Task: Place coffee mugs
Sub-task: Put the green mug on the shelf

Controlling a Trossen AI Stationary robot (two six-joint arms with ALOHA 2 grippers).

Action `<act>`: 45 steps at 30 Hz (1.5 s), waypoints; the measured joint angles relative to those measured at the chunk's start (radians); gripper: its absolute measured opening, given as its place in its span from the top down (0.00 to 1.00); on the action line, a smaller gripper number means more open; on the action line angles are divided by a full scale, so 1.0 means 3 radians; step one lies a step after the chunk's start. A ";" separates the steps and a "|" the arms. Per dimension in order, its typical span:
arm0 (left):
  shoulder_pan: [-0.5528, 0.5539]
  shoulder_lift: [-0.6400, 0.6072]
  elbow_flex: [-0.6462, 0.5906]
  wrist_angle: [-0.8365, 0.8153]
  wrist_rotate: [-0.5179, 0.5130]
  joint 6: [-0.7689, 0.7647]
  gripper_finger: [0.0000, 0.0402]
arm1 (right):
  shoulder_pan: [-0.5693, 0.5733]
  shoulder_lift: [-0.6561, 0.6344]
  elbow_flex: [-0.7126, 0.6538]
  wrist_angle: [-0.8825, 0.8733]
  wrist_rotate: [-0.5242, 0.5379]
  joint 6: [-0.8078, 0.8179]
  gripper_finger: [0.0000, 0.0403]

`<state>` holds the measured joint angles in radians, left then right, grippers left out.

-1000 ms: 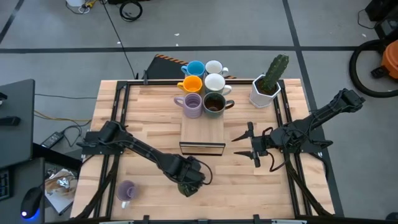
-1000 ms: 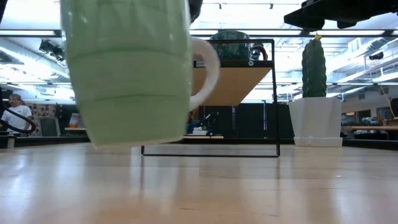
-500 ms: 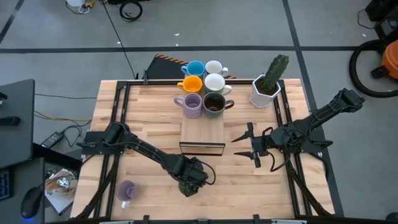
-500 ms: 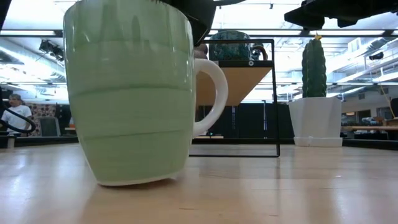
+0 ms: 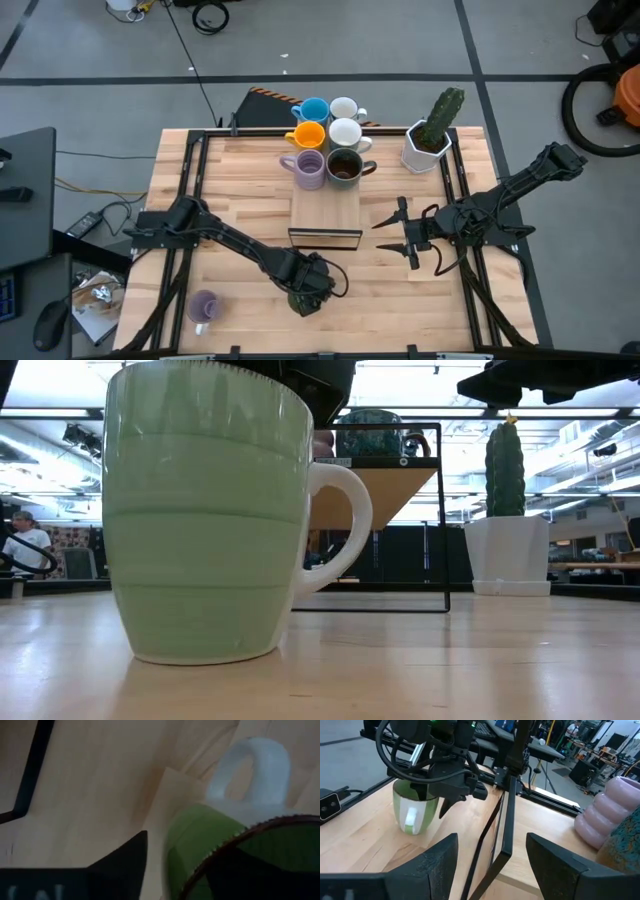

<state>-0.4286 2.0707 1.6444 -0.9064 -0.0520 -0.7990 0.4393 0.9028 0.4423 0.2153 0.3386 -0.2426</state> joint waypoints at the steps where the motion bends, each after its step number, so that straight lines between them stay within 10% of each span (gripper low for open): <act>1: 0.0000 -0.0007 0.0000 -0.0007 0.0001 0.0000 0.52 | 0.0000 0.0000 0.0000 0.0000 0.0000 0.0000 0.40; 12: -0.0118 -0.0423 0.0019 -0.0162 -0.0510 0.0402 0.47 | 0.0000 0.0000 0.0000 0.0000 -0.0084 0.0036 0.40; 20: -0.0237 -0.0806 0.0020 -0.0174 -0.0848 0.1709 0.48 | -0.0001 0.0000 -0.0001 0.0497 -0.0100 -0.0189 0.40; 32: -0.0258 -0.1221 -0.0006 -0.0224 -0.1059 0.2109 0.48 | 0.0189 0.0543 0.0074 0.0621 -0.0007 0.0641 0.47; 45: -0.0202 -0.2497 -0.1599 0.1258 -0.0898 0.2206 0.48 | 0.0617 0.1361 0.0981 0.0149 0.0465 0.0810 0.48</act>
<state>-0.4891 1.3217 1.1647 -0.5288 -0.3215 -0.1372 0.6243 1.3109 0.7366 0.2601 0.4782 0.0005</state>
